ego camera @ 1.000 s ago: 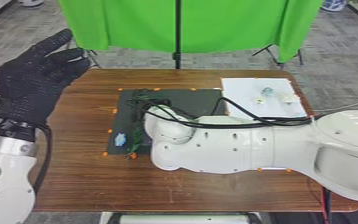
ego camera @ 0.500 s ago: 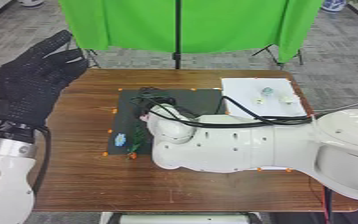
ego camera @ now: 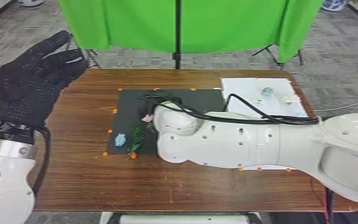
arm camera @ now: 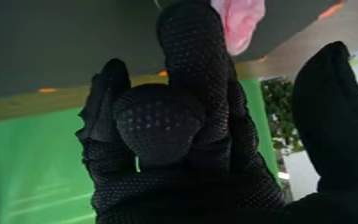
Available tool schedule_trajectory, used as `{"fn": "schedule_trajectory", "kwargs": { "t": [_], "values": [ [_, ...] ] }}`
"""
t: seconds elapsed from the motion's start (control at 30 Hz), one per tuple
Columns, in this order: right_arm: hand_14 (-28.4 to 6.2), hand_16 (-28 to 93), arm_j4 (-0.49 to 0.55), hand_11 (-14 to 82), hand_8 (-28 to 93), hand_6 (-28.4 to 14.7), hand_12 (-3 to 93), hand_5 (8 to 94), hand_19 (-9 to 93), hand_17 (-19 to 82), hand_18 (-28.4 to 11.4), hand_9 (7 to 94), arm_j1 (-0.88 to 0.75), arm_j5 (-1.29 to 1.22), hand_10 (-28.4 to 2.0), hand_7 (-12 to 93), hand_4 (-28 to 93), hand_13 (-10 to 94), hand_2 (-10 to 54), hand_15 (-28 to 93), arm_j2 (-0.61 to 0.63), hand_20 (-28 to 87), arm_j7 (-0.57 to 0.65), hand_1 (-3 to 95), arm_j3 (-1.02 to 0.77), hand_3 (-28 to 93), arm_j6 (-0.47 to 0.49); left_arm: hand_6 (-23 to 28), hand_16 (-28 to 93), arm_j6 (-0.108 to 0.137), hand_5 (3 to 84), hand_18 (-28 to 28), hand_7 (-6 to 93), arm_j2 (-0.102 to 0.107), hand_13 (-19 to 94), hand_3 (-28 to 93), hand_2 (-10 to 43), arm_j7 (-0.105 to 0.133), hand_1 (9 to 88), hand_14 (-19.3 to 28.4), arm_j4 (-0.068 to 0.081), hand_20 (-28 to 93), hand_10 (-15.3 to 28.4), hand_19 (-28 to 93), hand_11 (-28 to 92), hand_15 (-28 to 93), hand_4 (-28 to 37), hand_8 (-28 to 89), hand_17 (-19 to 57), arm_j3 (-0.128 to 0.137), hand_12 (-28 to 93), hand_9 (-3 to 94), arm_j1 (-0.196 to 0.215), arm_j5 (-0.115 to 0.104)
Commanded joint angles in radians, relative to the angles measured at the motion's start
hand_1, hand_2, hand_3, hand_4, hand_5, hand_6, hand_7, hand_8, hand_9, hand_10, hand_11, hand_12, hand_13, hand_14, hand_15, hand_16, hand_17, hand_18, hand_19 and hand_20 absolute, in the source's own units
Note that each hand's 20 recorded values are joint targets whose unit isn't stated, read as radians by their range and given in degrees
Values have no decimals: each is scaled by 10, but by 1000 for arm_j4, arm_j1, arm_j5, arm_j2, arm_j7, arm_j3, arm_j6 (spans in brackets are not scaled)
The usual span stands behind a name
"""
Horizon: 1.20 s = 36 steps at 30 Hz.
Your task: Arrange flowers
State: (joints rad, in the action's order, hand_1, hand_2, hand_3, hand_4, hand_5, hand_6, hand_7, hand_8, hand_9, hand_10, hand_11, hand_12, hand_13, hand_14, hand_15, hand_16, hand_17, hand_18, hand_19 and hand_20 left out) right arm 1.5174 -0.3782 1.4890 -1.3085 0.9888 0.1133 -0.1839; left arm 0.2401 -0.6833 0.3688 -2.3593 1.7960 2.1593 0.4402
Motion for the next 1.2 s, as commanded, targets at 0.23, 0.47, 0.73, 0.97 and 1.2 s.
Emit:
{"fn": "schedule_trajectory", "kwargs": {
  "t": [0.23,0.47,0.73,0.97,1.2],
  "values": [
    [-82,203,5,342,-119,-21,191,596,931,326,-229,858,-8,-43,-132,113,-260,793,7,753,5,182,-29,266,-27,758,55,103,-104,4,378,255,185,5,261,801,70,11,230,284,0,153,213,613,313,553,-233,-111,-72,-3,113,356,13,-13],
    [-85,198,17,344,-121,-16,190,584,929,319,-228,855,-7,-24,-132,116,-263,787,14,758,3,179,-44,265,-23,751,55,103,-105,6,378,255,184,3,262,800,71,8,231,284,1,153,213,613,313,553,-234,-111,-72,-9,114,356,7,-16],
    [-88,192,29,345,-122,-2,187,550,927,315,-228,851,-19,-33,-132,120,-262,782,19,757,13,179,-59,263,-45,747,58,104,-105,15,379,255,184,4,261,800,72,5,230,284,0,153,212,613,313,553,-234,-111,-72,-4,113,357,21,-17],
    [-88,189,48,344,-126,6,184,545,925,314,-229,851,-14,-11,-133,127,-263,782,17,756,20,179,-65,267,-39,749,34,104,-105,23,379,255,184,-10,261,800,72,-10,230,284,-3,153,212,614,314,553,-234,-111,-72,4,113,357,32,-14],
    [-88,185,65,339,-127,3,182,573,922,322,-230,858,-10,47,-132,132,-262,789,17,750,68,177,-66,271,-48,753,-17,103,-105,41,378,255,185,-44,263,800,72,-52,231,284,-3,153,213,614,314,553,-234,-111,-72,15,113,358,37,-6]
  ]
}}
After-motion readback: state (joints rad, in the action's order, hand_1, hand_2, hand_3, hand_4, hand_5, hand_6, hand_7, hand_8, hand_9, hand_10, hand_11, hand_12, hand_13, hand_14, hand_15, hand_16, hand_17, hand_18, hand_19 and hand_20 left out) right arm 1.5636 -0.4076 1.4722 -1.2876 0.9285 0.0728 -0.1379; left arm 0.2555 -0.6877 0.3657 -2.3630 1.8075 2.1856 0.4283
